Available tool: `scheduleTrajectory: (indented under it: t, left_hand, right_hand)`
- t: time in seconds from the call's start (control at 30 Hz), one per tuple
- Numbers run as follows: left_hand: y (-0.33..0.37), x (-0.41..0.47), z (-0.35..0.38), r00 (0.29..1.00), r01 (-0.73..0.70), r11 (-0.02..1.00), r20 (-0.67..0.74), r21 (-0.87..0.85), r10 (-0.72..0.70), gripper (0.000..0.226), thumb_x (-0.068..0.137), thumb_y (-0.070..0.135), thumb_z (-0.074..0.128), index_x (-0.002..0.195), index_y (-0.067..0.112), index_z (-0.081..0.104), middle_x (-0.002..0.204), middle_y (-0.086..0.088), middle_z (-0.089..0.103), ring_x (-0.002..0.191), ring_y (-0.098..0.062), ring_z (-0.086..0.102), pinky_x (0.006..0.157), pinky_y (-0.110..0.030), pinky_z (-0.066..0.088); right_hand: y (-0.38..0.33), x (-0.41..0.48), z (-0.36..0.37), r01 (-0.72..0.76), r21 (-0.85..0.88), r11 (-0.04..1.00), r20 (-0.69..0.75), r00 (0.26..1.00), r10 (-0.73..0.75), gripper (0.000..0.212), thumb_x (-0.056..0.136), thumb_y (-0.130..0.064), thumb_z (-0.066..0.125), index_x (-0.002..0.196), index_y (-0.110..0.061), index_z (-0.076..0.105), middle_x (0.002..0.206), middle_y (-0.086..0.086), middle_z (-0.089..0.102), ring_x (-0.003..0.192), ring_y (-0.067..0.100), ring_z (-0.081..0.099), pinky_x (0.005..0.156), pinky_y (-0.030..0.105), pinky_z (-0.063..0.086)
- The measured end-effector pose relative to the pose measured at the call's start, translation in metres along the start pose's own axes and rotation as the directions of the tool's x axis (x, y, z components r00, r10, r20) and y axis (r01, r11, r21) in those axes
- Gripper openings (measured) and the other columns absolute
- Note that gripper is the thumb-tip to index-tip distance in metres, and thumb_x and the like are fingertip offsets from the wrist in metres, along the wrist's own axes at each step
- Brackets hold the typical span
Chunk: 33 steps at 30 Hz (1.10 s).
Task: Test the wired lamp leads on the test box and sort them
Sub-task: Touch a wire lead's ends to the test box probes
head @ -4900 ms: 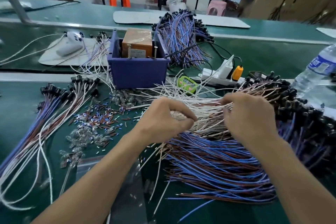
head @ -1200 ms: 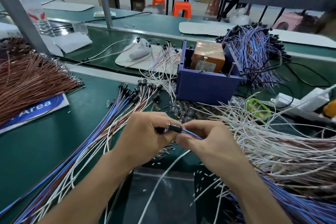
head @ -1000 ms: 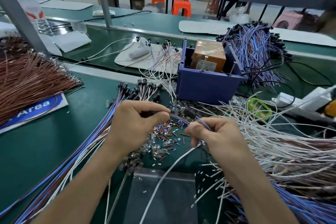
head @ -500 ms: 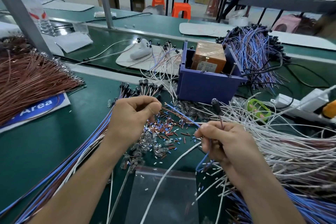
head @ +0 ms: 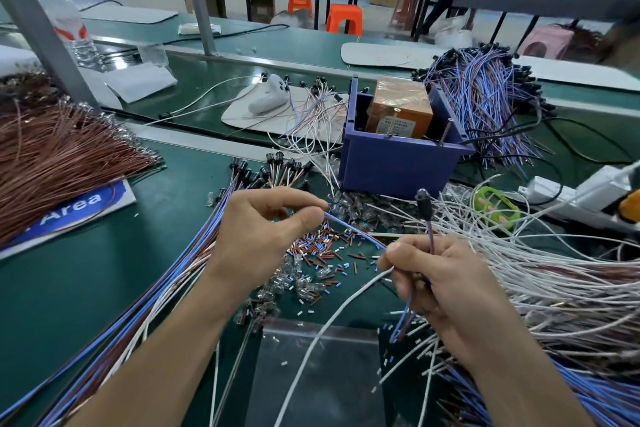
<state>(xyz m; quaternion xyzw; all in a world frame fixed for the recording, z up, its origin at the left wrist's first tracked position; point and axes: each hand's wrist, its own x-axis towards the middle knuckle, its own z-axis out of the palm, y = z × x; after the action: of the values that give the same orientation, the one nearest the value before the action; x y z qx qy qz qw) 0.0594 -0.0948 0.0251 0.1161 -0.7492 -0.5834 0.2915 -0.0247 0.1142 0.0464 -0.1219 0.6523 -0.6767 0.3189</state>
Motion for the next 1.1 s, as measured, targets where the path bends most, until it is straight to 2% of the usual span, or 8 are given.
scheduleTrajectory:
  t: [0.1, 0.23, 0.33, 0.53, 0.7, 0.8, 0.9, 1.1]
  left_hand:
    - [-0.001, 0.0, 0.0, 1.0, 0.011, 0.999, 0.0, -0.046, -0.011, 0.015, 0.071, 0.042, 0.083, 0.085, 0.034, 0.083, 0.078, 0.001, 0.078, 0.073, -0.017, 0.066, 0.069, -0.033, 0.055]
    - [-0.002, 0.005, -0.001, 0.989, 0.105, 0.967, -0.08, -0.234, -0.127, 0.009, 0.074, 0.02, 0.086, 0.079, 0.027, 0.083, 0.079, 0.002, 0.078, 0.074, -0.005, 0.07, 0.069, -0.013, 0.052]
    - [-0.002, 0.005, -0.003, 0.976, 0.142, 0.97, -0.135, -0.195, -0.17, 0.018, 0.08, 0.014, 0.082, 0.079, 0.032, 0.083, 0.082, 0.003, 0.079, 0.077, -0.005, 0.072, 0.071, -0.013, 0.053]
    - [0.018, 0.002, 0.027, 0.965, 0.251, 0.954, 0.124, -0.162, -0.233, 0.022, 0.087, 0.016, 0.079, 0.096, 0.036, 0.083, 0.092, 0.001, 0.081, 0.077, -0.005, 0.071, 0.073, -0.015, 0.054]
    - [0.042, 0.019, 0.067, 0.941, 0.32, 0.898, 0.213, -0.302, -0.264, 0.016, 0.088, 0.01, 0.077, 0.082, 0.022, 0.085, 0.074, 0.002, 0.076, 0.063, -0.005, 0.063, 0.063, -0.015, 0.05]
    - [0.046, 0.029, 0.083, 0.944, 0.325, 0.883, 0.17, -0.339, -0.282, 0.015, 0.085, 0.01, 0.079, 0.073, 0.018, 0.083, 0.068, -0.001, 0.074, 0.058, -0.007, 0.061, 0.059, -0.017, 0.05]
    - [0.045, 0.038, 0.095, 0.952, 0.307, 0.877, 0.112, -0.369, -0.286, 0.013, 0.082, 0.013, 0.081, 0.069, 0.016, 0.081, 0.067, -0.005, 0.072, 0.056, -0.01, 0.058, 0.057, -0.019, 0.05]
    - [0.04, 0.043, 0.114, 0.934, 0.34, 0.817, 0.065, -0.465, -0.352, 0.027, 0.089, 0.014, 0.075, 0.063, 0.017, 0.079, 0.065, -0.004, 0.071, 0.051, -0.01, 0.059, 0.054, -0.019, 0.05]
  right_hand:
    - [0.0, 0.0, 0.001, -0.002, -0.024, 1.0, 0.029, 1.0, 0.003, 0.031, 0.093, -0.003, 0.062, 0.064, -0.007, 0.072, 0.048, 0.008, 0.049, 0.034, 0.004, 0.035, 0.034, 0.011, 0.025]
    - [0.0, 0.001, -0.002, 0.008, 0.018, 1.0, 0.015, 1.0, -0.008, 0.03, 0.092, -0.005, 0.063, 0.064, -0.008, 0.073, 0.048, 0.008, 0.049, 0.036, 0.006, 0.035, 0.034, 0.012, 0.024]
    - [-0.002, 0.001, -0.005, 0.019, 0.093, 0.995, -0.012, 1.0, -0.018, 0.018, 0.08, -0.017, 0.067, 0.065, -0.009, 0.074, 0.049, 0.009, 0.05, 0.036, 0.007, 0.029, 0.035, 0.013, 0.02]
    - [-0.006, 0.001, -0.002, 0.039, 0.252, 0.967, -0.037, 0.999, -0.03, 0.019, 0.075, -0.021, 0.066, 0.072, -0.003, 0.072, 0.052, 0.012, 0.051, 0.031, 0.004, 0.033, 0.037, 0.014, 0.029]
    - [-0.005, 0.003, -0.001, 0.045, 0.285, 0.957, -0.072, 0.997, -0.025, 0.018, 0.074, -0.024, 0.067, 0.067, -0.009, 0.074, 0.052, 0.008, 0.051, 0.031, 0.004, 0.035, 0.034, 0.013, 0.03]
    - [0.0, 0.008, -0.002, 0.187, 0.164, 0.969, -0.206, 0.967, -0.152, 0.011, 0.079, -0.02, 0.074, 0.07, -0.015, 0.076, 0.054, 0.006, 0.055, 0.04, 0.007, 0.043, 0.038, 0.015, 0.034]
    - [0.002, 0.017, -0.008, 0.349, -0.08, 0.934, -0.383, 0.854, -0.352, 0.017, 0.088, -0.01, 0.076, 0.08, -0.024, 0.079, 0.06, 0.001, 0.066, 0.053, 0.01, 0.058, 0.049, 0.02, 0.046]
    - [0.002, 0.027, -0.012, 0.423, -0.307, 0.853, -0.41, 0.75, -0.519, 0.015, 0.092, -0.026, 0.07, 0.078, -0.027, 0.076, 0.059, 0.001, 0.069, 0.043, 0.003, 0.05, 0.043, 0.016, 0.036]
